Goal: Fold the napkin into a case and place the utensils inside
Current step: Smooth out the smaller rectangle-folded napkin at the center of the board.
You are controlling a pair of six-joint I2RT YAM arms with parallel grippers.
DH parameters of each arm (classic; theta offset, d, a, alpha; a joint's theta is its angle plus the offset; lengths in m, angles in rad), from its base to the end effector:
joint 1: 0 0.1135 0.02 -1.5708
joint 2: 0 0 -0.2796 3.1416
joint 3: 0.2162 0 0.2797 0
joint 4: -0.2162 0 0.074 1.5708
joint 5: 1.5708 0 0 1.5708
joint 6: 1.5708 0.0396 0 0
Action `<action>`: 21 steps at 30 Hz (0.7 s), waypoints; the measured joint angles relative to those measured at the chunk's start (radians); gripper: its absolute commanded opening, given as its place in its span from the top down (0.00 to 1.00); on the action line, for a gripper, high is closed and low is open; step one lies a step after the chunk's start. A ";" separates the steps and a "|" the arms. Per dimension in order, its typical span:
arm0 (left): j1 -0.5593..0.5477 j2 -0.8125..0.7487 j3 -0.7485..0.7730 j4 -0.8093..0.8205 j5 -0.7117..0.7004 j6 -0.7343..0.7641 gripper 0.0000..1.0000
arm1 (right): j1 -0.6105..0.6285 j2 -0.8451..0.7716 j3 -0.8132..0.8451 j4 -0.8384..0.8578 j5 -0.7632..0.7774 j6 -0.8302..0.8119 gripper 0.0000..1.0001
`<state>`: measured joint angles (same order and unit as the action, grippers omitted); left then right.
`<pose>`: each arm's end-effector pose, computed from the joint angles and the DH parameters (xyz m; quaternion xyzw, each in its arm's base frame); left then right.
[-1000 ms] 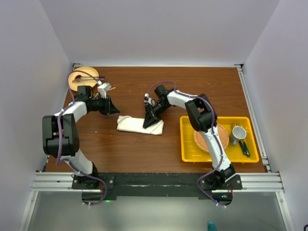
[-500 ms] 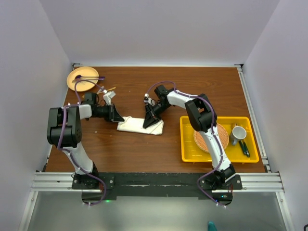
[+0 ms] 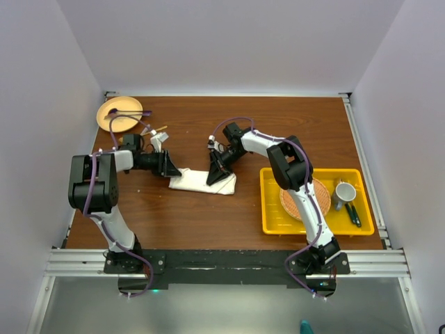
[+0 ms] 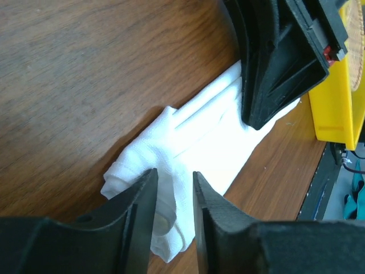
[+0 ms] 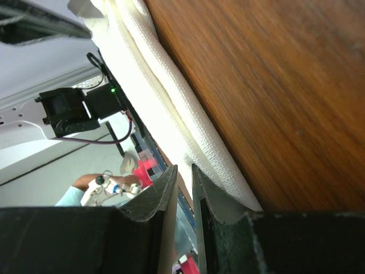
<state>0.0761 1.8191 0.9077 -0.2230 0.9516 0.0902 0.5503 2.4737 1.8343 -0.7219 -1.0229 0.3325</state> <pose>0.3460 -0.0060 0.1175 0.1053 0.8671 -0.4297 0.2289 0.4206 0.2977 0.0792 0.1451 -0.8566 -0.4791 0.1255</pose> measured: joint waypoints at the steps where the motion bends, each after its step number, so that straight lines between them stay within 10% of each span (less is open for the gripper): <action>1: 0.001 0.000 0.008 -0.012 0.011 0.008 0.57 | -0.001 0.003 0.003 -0.003 -0.001 0.000 0.78; 21: -0.038 0.088 0.005 0.339 0.257 -0.434 0.82 | -0.001 0.014 0.027 -0.034 0.003 -0.033 0.80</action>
<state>0.0383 1.9072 0.9127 0.1162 1.2087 -0.3435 0.5495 2.4874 1.8610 -0.7559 -1.0203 0.2996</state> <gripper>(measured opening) 0.196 0.195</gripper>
